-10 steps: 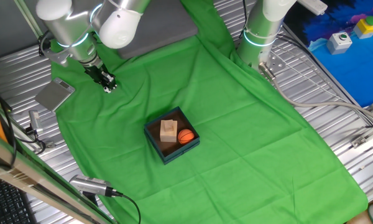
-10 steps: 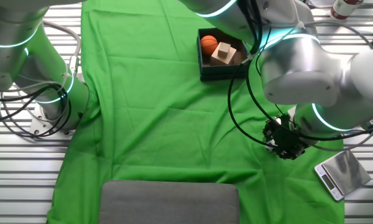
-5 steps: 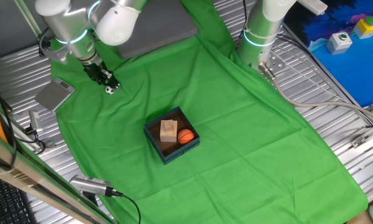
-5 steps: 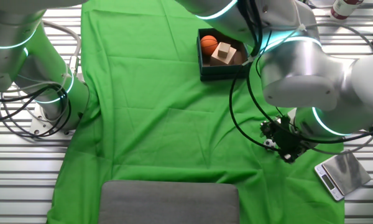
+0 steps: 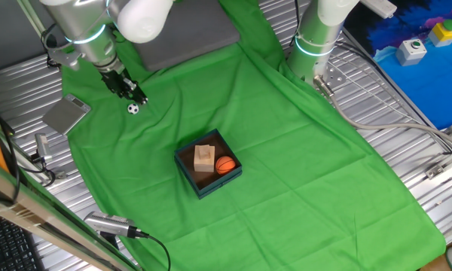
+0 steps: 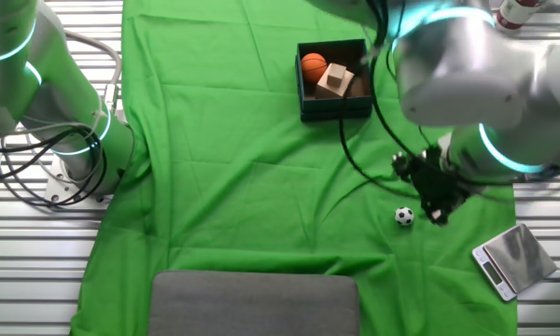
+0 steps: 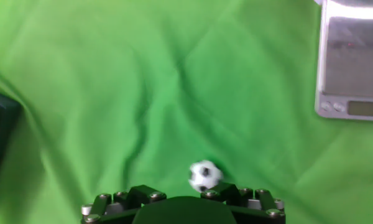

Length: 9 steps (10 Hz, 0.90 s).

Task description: Take everything out of the gift box

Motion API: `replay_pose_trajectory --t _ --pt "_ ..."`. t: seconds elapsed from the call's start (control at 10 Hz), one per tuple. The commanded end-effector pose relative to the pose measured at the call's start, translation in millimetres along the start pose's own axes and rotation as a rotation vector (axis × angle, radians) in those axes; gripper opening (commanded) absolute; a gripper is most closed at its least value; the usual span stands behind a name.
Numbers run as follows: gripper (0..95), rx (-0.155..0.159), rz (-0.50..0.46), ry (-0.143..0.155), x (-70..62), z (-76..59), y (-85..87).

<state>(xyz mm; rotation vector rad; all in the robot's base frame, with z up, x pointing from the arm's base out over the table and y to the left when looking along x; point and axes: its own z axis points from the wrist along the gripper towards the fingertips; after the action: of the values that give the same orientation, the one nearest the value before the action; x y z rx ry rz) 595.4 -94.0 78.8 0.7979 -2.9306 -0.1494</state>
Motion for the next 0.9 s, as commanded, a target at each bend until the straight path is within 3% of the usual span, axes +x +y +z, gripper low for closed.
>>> replay_pose_trajectory --t 0.1,0.2,0.5,0.9 --pt "19.0 -0.009 0.04 -0.005 -9.4 -2.0 17.8" --pt "0.0 -0.011 0.052 -0.006 -13.1 -1.4 24.8" --pt "0.0 -0.011 0.069 -0.001 -21.1 2.2 39.5" --pt "0.0 -0.01 0.043 0.003 -20.9 2.1 39.4"
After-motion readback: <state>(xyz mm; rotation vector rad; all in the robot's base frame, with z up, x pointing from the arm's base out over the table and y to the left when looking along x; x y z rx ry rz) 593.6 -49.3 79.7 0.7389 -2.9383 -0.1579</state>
